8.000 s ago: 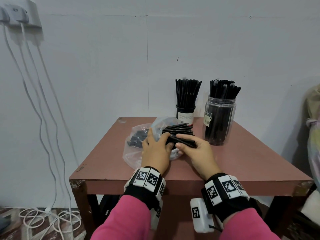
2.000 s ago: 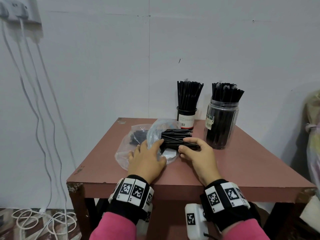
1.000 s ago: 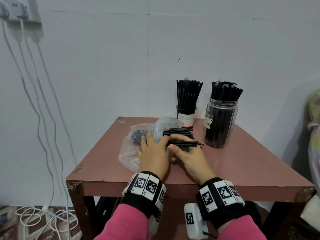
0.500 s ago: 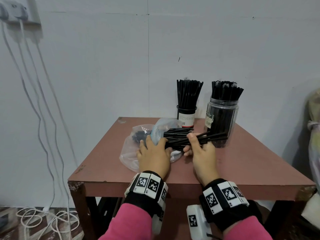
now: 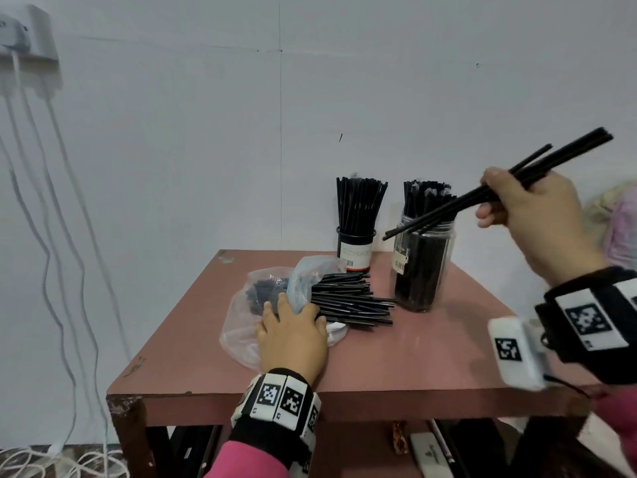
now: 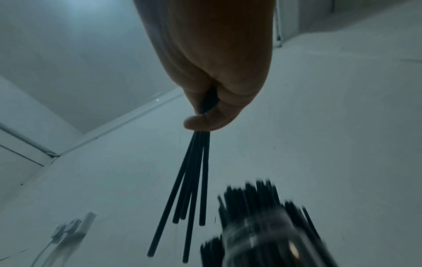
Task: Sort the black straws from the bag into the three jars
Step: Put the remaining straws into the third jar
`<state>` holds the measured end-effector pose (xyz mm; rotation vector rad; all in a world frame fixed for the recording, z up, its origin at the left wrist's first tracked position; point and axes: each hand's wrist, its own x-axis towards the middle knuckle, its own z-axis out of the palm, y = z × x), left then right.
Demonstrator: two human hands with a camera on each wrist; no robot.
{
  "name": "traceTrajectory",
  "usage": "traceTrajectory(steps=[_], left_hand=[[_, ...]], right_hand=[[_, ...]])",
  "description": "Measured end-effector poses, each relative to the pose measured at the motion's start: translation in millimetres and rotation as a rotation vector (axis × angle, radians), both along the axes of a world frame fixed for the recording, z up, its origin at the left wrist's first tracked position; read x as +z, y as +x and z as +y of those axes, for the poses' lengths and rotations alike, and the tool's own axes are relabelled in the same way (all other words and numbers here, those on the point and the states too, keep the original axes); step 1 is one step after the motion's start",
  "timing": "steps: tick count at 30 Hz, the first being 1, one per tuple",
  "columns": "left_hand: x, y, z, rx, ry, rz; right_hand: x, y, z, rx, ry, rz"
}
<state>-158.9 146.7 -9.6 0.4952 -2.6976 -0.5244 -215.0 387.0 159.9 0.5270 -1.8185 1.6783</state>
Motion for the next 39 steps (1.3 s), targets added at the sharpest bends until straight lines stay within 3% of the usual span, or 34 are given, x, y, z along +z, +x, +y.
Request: traceTrajectory(steps=[4, 9, 21, 30, 34, 39], left_hand=[[2, 2, 1, 0.003, -0.003, -0.014], [3, 3, 2, 0.004, 0.001, -0.019], [4, 4, 1, 0.002, 0.001, -0.036], [3, 4, 2, 0.007, -0.012, -0.033], [4, 3, 2, 0.009, -0.01, -0.033], [3, 4, 2, 0.008, -0.005, -0.029]], right_hand=[[58, -13, 12, -0.065, 0.139, 0.09], [92, -43, 2, -0.145, 0.399, -0.051], [52, -67, -26, -0.325, 0.579, -0.214], [86, -51, -20, -0.51, 0.564, 0.101], [84, -51, -25, -0.486, 0.629, 0.077], [48, -55, -30, -0.373, 0.622, -0.102]])
